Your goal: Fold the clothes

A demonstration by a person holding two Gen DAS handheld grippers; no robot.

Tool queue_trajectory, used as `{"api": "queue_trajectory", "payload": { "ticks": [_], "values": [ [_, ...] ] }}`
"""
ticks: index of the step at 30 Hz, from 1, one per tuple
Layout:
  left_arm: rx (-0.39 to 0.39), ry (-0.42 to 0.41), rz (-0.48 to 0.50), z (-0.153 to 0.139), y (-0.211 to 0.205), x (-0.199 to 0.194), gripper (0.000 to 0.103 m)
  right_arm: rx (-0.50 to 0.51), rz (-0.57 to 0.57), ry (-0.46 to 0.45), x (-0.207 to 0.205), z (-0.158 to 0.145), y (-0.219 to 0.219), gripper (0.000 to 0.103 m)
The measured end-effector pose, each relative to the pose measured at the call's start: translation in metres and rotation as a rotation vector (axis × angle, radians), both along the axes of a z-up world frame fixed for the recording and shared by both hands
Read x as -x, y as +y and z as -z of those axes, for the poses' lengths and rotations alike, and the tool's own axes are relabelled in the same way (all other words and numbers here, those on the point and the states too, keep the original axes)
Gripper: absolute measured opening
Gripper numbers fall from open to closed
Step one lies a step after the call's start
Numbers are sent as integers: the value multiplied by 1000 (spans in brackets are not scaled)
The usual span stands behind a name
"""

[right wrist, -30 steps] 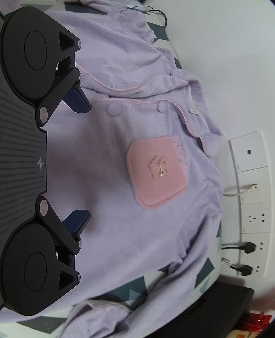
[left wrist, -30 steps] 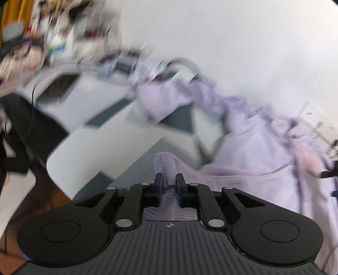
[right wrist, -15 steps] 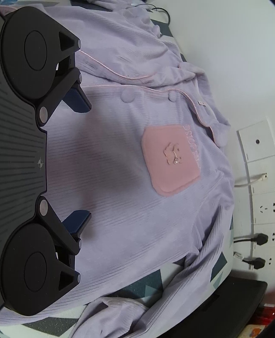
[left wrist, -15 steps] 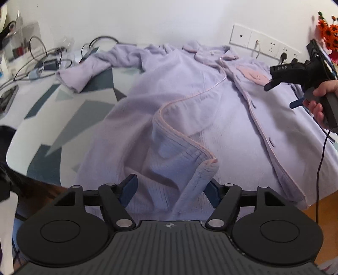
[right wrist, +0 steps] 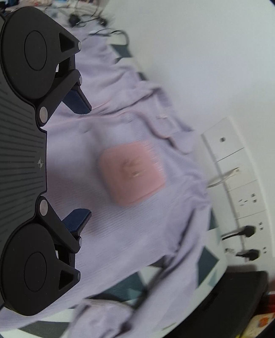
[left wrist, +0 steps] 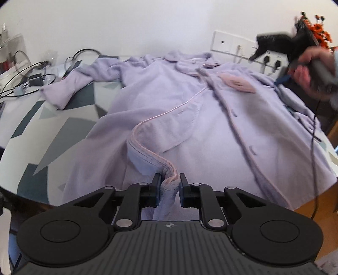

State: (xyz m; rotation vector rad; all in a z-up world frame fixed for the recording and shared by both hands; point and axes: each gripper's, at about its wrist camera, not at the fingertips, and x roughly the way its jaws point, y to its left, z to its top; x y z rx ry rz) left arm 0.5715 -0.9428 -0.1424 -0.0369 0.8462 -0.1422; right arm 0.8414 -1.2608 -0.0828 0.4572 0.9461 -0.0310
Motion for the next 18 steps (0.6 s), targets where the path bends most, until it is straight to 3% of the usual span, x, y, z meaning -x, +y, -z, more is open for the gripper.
{"api": "queue_trajectory", "payload": {
  "ticks": [3,6,10,13,15,18],
  "values": [
    [21,27,-54,7,5,-2,17,-35,17,-31,-13,-19,-4,83],
    [50,63,-119,13,11,-6,17,-30,-55,-59,-47,-30,11,81],
    [-8,54,-137,7,0,-8,17,86,-200,-138,-86,-27,50,73],
    [-31,67,-182,6,-6,-11,17,110,-360,-213,-111,-12,82,72],
    [-26,94,-243,8,-7,-15,17,95,-414,-188,-129,4,94,71],
    [-25,122,-326,10,-10,-18,17,87,-468,-132,-152,30,113,59]
  ]
}}
